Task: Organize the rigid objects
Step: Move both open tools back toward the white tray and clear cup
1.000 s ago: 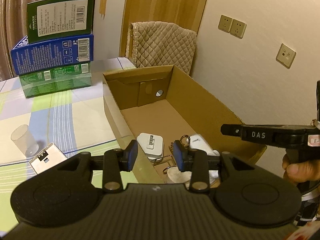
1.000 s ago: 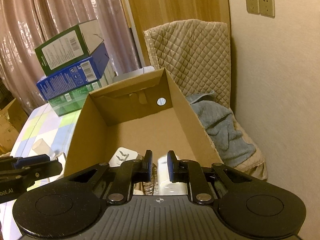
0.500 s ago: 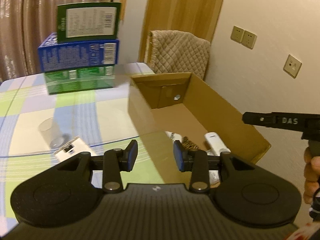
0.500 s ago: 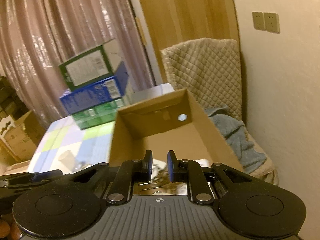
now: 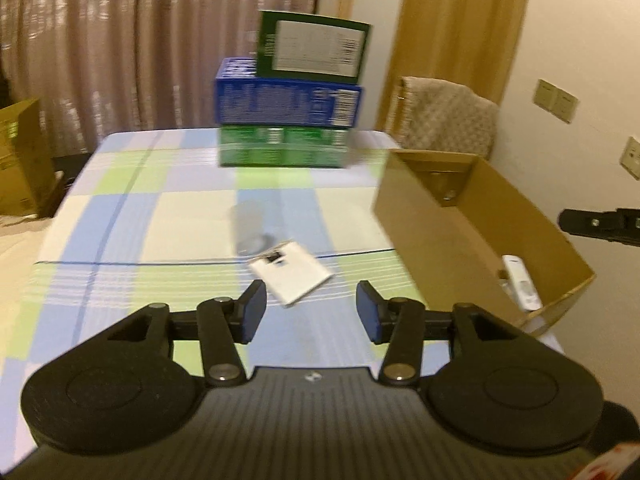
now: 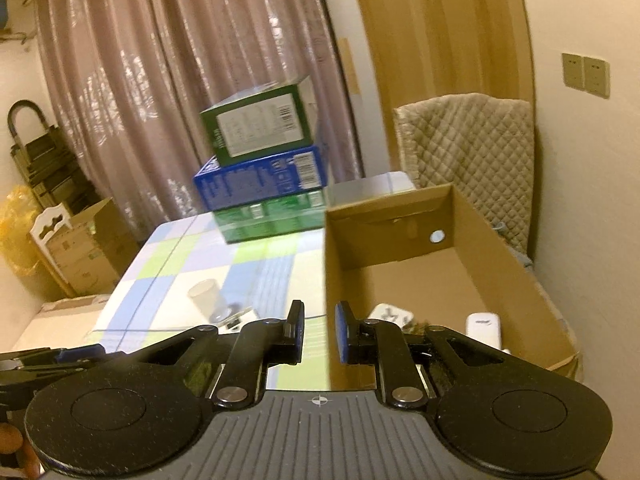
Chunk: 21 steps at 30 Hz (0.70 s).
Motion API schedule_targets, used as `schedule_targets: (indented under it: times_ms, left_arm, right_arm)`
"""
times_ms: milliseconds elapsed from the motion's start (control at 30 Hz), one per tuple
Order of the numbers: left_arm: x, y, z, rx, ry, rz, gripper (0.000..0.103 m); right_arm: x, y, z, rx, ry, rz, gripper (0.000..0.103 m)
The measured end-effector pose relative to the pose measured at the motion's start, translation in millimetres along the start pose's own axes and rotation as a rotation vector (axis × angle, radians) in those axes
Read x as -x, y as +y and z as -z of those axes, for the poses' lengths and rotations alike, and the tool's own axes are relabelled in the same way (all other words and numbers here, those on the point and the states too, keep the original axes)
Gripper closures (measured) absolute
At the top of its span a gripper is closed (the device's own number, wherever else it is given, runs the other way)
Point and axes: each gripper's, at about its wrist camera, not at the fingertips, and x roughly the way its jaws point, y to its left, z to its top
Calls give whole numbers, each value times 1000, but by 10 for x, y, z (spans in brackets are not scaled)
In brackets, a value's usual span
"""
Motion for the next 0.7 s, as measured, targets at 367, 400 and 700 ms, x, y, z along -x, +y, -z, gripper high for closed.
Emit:
schedule_targets:
  times_ms: [367,400,700]
  left_arm:
    - [195,403,193,26,18,-102,40]
    - [199,426,202,28,18,-107,36]
    - [168,580,204,38,22,-129,17]
  right_arm:
    - [-136,489,246,39,39,-100,27]
    - [-156,535,262,47,42,-109,25]
    - [-306,758,334,91,73,-143,19]
